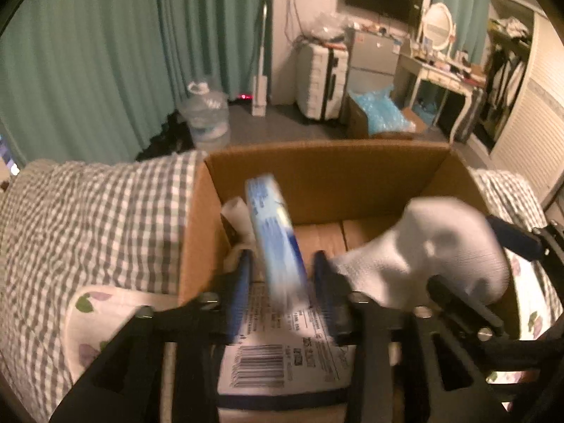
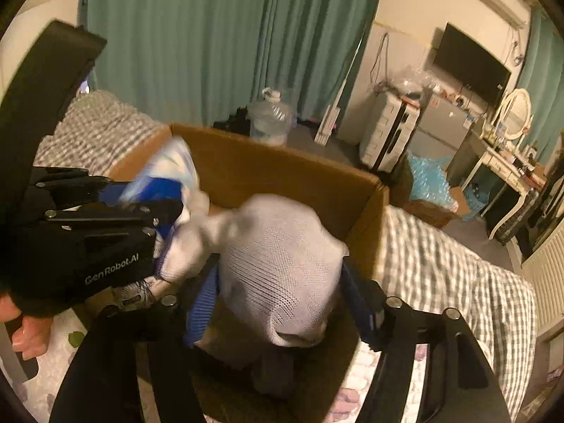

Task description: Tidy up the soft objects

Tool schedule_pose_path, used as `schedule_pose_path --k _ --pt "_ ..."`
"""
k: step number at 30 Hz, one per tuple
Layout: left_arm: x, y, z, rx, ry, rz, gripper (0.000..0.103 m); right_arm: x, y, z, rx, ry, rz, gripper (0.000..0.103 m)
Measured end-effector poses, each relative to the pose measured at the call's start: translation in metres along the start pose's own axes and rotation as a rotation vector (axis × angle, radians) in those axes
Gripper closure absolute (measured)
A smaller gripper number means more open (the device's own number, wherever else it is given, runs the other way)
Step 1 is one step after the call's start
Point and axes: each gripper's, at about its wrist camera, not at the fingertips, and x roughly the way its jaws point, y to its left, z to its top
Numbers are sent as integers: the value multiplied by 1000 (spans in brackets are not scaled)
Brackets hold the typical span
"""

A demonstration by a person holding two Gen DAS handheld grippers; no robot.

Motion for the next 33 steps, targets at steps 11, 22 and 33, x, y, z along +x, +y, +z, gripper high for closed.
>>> schedule_pose_path --k 11,22,33 --pt "-83 6 11 22 -255 49 22 -77 -9 16 57 -204 -51 24" --pt "-166 23 -7 -18 -401 64 22 -151 -10 17 126 -293 -48 11" --pt "-215 29 -45 -48 -472 3 21 -211 9 -1 138 -388 -49 0"
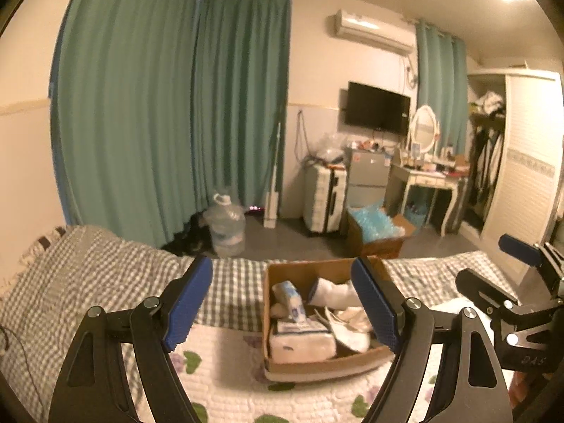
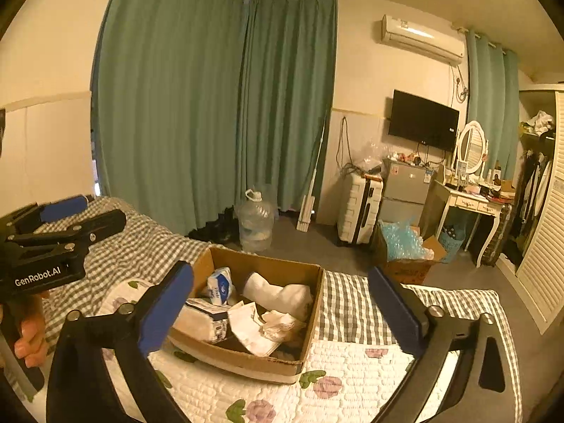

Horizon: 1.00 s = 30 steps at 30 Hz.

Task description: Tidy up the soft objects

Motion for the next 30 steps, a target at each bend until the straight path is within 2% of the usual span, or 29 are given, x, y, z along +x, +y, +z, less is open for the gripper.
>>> schedule_pose_path --k 6,10,16,21,30 --pt "-14 3 -14 -7 5 8 21 -23 10 -16 -21 -35 4 0" --pt "-18 2 -27 -2 48 18 21 -36 16 -33 -30 -49 -11 0" --pt "-23 0 -51 0 56 30 21 -37 12 -55 33 -10 -2 0" --pt "-23 -3 -63 34 52 35 21 -31 9 -66 34 20 -9 0" --pt "-20 -6 -68 42 58 35 21 -25 10 -71 21 35 2 0"
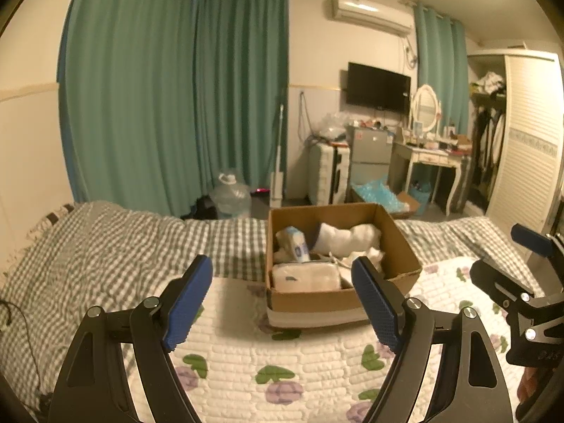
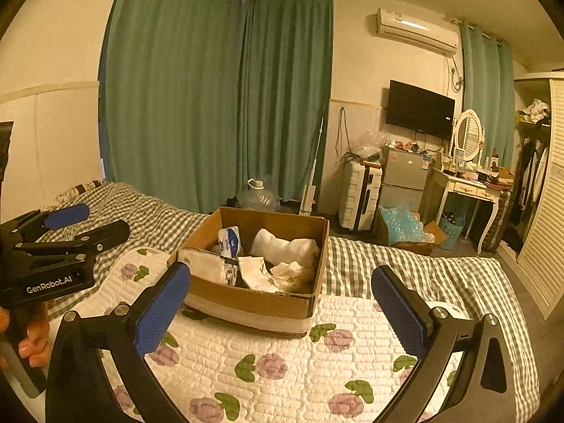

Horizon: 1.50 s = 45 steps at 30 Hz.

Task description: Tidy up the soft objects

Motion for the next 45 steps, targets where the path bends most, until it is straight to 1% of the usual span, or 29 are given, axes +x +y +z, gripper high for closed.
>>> schedule_pose_path --k 26,31,38,41,45 --pt "1 -1 -3 4 9 -1 21 -1 2 -7 -8 18 5 0" --pt "0 0 -6 2 5 -16 21 -1 0 -10 -4 25 7 0" --pt "-1 0 -8 -4 12 0 21 -2 -1 -12 -6 25 11 0" --pt "-1 4 -7 -24 22 -10 21 -2 -1 -11 -7 26 12 0" --pt "-1 7 -4 -40 12 18 21 -3 1 -11 -7 28 17 0"
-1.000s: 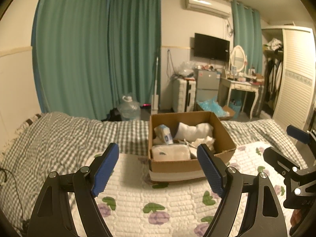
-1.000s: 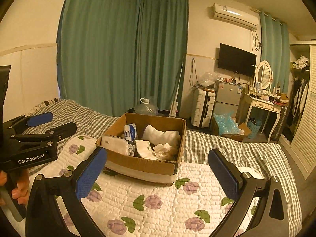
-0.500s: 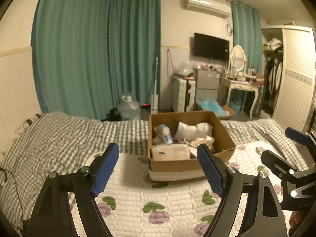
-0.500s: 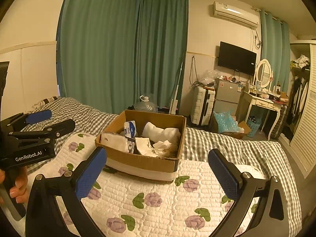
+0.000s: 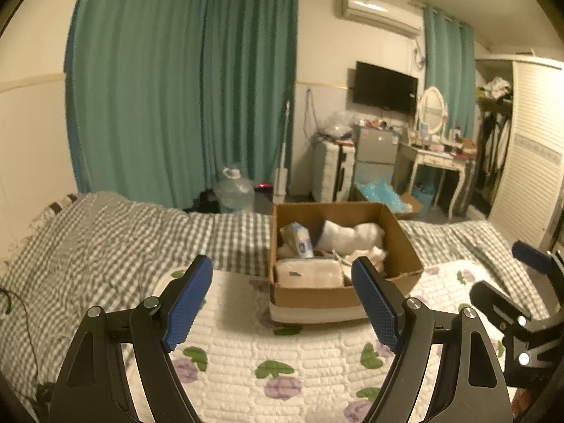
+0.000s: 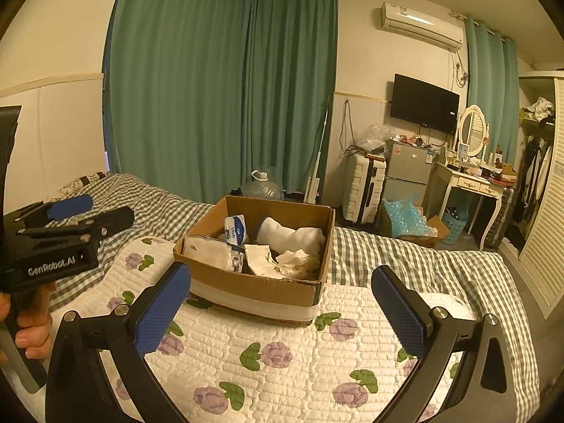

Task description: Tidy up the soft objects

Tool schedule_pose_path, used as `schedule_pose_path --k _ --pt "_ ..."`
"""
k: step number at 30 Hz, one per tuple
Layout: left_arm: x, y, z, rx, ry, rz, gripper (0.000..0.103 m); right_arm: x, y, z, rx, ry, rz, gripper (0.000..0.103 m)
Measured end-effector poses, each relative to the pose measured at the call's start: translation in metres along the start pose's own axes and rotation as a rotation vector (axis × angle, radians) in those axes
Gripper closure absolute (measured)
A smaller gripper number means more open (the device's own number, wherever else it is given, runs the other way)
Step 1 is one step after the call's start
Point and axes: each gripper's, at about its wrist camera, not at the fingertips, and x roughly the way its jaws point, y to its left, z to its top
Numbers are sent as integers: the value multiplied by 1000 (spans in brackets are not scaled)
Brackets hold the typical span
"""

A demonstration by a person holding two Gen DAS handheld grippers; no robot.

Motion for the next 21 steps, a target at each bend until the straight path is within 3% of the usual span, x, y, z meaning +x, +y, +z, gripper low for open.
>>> schedule_pose_path --k 8,21 --pt "3 4 1 0 5 31 21 0 4 -2 -1 15 5 0" --pt "5 -1 -3 26 20 16 21 1 2 -4 10 29 6 0"
